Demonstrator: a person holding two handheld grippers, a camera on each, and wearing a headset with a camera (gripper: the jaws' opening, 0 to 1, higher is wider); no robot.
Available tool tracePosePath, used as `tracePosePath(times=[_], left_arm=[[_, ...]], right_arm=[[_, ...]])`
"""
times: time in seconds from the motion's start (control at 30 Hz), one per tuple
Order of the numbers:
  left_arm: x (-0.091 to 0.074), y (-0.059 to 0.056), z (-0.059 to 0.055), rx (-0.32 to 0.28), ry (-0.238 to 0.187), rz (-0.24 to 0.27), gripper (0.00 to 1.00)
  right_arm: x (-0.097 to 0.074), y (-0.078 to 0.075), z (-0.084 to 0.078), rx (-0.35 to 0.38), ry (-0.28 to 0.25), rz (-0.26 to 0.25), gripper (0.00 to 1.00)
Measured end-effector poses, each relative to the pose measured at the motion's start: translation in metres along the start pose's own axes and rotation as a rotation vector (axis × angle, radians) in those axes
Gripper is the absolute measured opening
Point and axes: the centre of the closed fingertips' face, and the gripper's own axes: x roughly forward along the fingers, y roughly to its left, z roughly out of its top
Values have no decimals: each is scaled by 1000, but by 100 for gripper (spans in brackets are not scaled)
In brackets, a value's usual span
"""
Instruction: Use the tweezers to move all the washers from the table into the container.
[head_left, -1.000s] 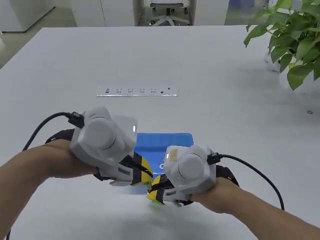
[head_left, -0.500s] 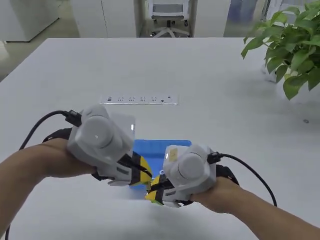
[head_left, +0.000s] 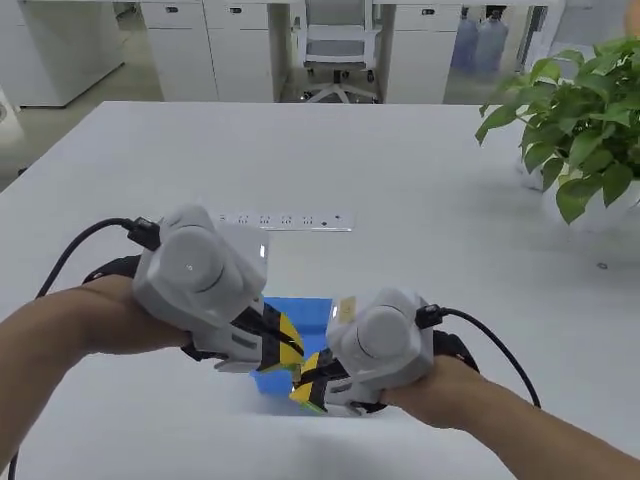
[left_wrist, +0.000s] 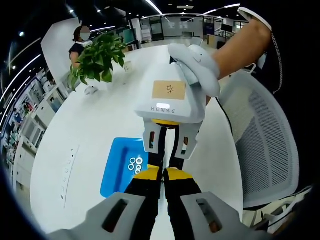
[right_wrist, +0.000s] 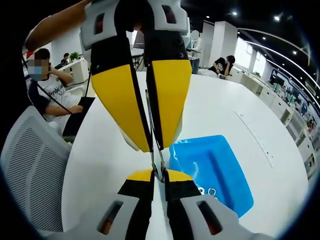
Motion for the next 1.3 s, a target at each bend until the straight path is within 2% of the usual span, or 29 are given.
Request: tracePosePath(times=[0.33, 0.77, 1.3], left_arm=[[-5, 5, 8, 19, -9, 16, 6], [-4, 19, 17, 43, -14, 24, 6], [12, 37, 15, 52, -13, 29, 6]], right_arm=[[-8, -8, 5, -26, 8, -14, 10], [-16, -25, 5, -32, 8, -37, 10], [-12, -47, -9, -13, 15, -52, 10]])
